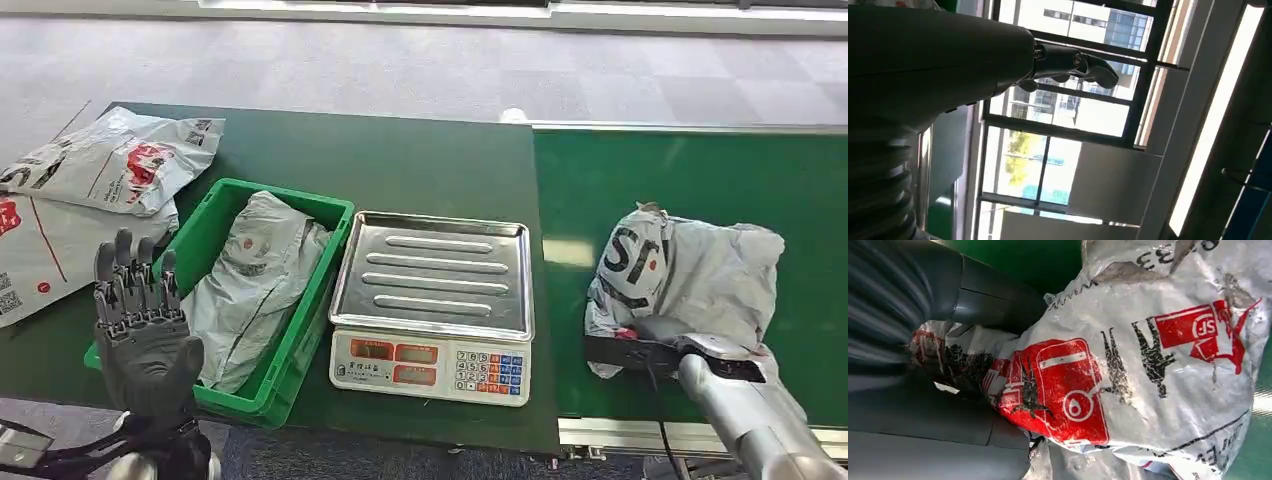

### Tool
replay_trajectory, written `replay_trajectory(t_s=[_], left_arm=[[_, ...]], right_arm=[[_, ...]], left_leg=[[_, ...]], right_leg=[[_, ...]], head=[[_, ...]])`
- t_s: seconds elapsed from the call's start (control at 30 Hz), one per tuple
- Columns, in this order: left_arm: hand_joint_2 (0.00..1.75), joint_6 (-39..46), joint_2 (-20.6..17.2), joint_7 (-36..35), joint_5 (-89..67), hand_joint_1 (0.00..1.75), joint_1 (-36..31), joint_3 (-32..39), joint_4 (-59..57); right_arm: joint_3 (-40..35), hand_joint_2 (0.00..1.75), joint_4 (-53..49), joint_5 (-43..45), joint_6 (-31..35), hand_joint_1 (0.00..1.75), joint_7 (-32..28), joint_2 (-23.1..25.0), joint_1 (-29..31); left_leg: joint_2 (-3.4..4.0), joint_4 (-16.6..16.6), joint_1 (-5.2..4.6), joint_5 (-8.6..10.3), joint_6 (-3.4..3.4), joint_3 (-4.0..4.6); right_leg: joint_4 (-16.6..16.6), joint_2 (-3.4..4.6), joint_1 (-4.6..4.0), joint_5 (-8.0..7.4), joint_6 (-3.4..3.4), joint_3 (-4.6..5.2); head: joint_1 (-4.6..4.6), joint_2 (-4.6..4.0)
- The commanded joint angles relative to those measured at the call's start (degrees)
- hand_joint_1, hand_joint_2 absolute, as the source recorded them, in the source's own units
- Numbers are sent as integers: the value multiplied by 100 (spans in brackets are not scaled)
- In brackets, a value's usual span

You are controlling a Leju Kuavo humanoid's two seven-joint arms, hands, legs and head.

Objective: Moved the parcel from conveyor to table for the left to box.

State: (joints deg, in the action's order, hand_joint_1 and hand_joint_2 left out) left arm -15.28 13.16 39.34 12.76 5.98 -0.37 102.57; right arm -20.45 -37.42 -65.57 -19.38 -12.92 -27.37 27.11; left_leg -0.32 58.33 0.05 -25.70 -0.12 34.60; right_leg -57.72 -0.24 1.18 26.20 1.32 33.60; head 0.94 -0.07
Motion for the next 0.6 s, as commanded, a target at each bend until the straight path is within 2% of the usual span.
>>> replay_trajectory(t_s=[0.03, 0.07, 0.1, 0.13, 0.2, 0.3, 0.33, 0.4, 0.43, 0.5, 0.53, 0.57, 0.6], left_arm=[[175, 85, -10, -12, 33, 0, 209, 123, 214], [175, 50, 22, -68, 32, 0, 206, 141, 228], [175, 15, 51, -98, 33, 0, 189, 138, 208], [175, 5, 58, -112, 23, 0, 145, 113, 139], [175, -24, 40, -100, 12, 0, 40, 48, -5], [175, 19, 15, -48, -6, 0, -44, -14, -179], [175, 23, 8, -38, -6, 0, -42, -21, -182], [175, -2, -42, -21, 10, 0, -49, -71, -220], [175, 9, -42, -12, 14, 0, -66, -78, -254], [175, 10, -40, 11, 20, 0, -109, -112, -319], [175, -7, -32, 15, 24, 0, -112, -128, -335], [175, -27, -24, 20, 25, 0, -131, -144, -373], [175, -47, -24, 20, 25, 0, -162, -158, -428]], right_arm=[[-264, 175, -684, -1428, 3187, 175, 2071, 868, 1535], [-91, 175, -1344, -1728, 3078, 175, 2254, 956, 1532], [92, 175, -2174, -2047, 2956, 175, 2394, 1006, 1441], [189, 175, -2597, -2203, 2782, 175, 2338, 1075, 1451], [255, 175, -3161, -2443, 2724, 175, 2315, 1201, 1445], [-164, 175, -3191, -2443, 2544, 175, 2560, 1295, 1604], [-185, 175, -3147, -2443, 2585, 175, 2588, 1299, 1600], [-273, 175, -2916, -2443, 2677, 175, 2432, 1388, 1689], [-385, 175, -2827, -2443, 2655, 175, 2456, 1441, 1765], [-666, 175, -2538, -2443, 2643, 175, 2476, 1685, 1947], [-825, 175, -2427, -2443, 2634, 175, 2367, 1837, 2006], [-968, 175, -2282, -2275, 2548, 175, 1948, 2087, 2000], [-972, 175, -2228, -2354, 2535, 175, 1958, 2249, 1958]], left_leg=[[88, -5, -3, -6, -5, -6], [117, 5, -9, -13, -6, 26], [113, 4, -8, -9, -7, 45], [126, 9, -12, -11, -9, 68], [110, -6, -5, 2, -15, 27], [60, -6, -5, 18, -15, 11], [71, -9, 1, 14, -18, 5], [23, -12, 10, 25, -16, 9], [25, -15, 14, 23, -17, 6], [36, -12, 13, 22, -15, 5], [49, -18, 12, 23, -15, 2], [61, -16, 12, 22, -16, 1], [49, -12, 12, 23, -16, 9]], right_leg=[[0, 85, 1, -21, -14, 23], [-18, 113, 7, -22, -14, 38], [-16, 110, 6, -26, -14, 51], [-27, 125, 11, -29, -17, 68], [-11, 107, 3, -32, -21, 67], [-13, 61, 1, -23, -19, 48], [-10, 71, -3, -24, -24, 41], [2, 25, -10, -20, -20, 33], [8, 26, -16, -21, -22, 21], [2, 36, -15, -22, -21, 26], [7, 50, -14, -27, -23, 24], [5, 63, -14, -29, -24, 29], [0, 52, -13, -26, -21, 31]], head=[[-2, 0], [-2, 0], [-2, 0], [-2, 0], [-2, 0], [0, 0], [-2, 0], [0, 0], [-2, 0], [0, 0], [0, 0], [-2, 0], [0, 0]])
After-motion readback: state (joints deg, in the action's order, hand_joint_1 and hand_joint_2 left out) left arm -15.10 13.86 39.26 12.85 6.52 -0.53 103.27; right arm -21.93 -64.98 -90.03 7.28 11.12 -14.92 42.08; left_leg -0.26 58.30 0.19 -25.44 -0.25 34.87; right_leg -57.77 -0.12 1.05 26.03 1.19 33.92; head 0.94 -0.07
